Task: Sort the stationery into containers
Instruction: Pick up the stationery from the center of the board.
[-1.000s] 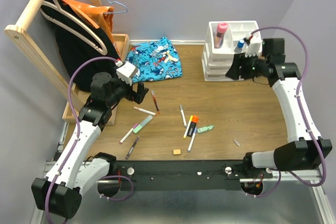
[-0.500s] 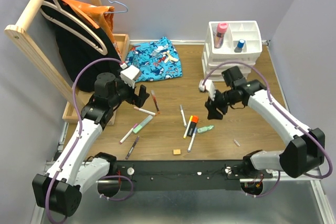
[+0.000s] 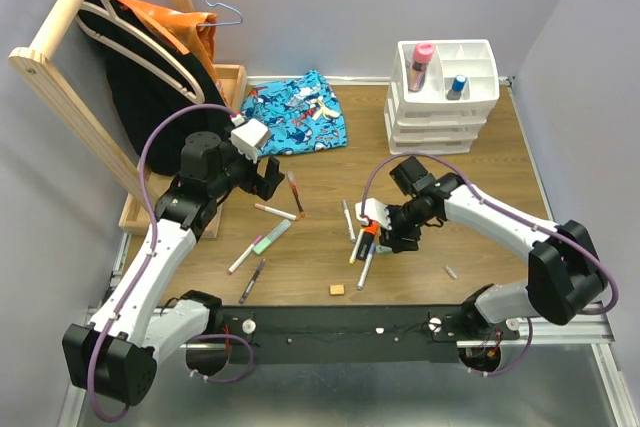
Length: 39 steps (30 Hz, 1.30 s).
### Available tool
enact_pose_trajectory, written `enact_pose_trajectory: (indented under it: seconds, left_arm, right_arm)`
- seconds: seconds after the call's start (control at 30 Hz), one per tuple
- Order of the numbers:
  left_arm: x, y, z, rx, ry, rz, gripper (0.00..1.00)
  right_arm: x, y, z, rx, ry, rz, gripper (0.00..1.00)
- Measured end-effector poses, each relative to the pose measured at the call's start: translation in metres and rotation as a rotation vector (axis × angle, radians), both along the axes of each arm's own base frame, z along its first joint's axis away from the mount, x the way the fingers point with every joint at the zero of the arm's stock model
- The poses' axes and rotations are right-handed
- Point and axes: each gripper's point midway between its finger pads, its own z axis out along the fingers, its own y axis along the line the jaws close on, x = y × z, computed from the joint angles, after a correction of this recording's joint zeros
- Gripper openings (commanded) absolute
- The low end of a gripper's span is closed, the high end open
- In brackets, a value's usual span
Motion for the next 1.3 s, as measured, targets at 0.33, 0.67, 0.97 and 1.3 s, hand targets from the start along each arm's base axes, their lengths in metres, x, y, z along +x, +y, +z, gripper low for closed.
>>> enact_pose_trajectory:
  seconds: [0.33,0.67,0.97,1.3]
  left_arm:
    - [0.003,0.000,-0.005,0.008,0.015,0.007,0.99]
    - [0.002,-0.002,-0.006,0.018,0.011,0.004,0.99]
    - [0.002,-0.001,-0.004,0.018,0.002,0.013,0.99]
    - [0.014,-0.009,0.012,-0.008,-0.023,0.000,0.99]
  right_arm:
    - [-0.003,0.007,-0.030,-0.061,-0.063,0.115,0.62]
    - [-0.007,0.013,-0.049,-0.089,-0.066,0.175,0.01]
    - [0.008,0.008,-0.009,-0.124,-0.135,0.095,0.01]
    - [0.147,-0.026,0.172,0.242,-0.433,-0.638,0.01]
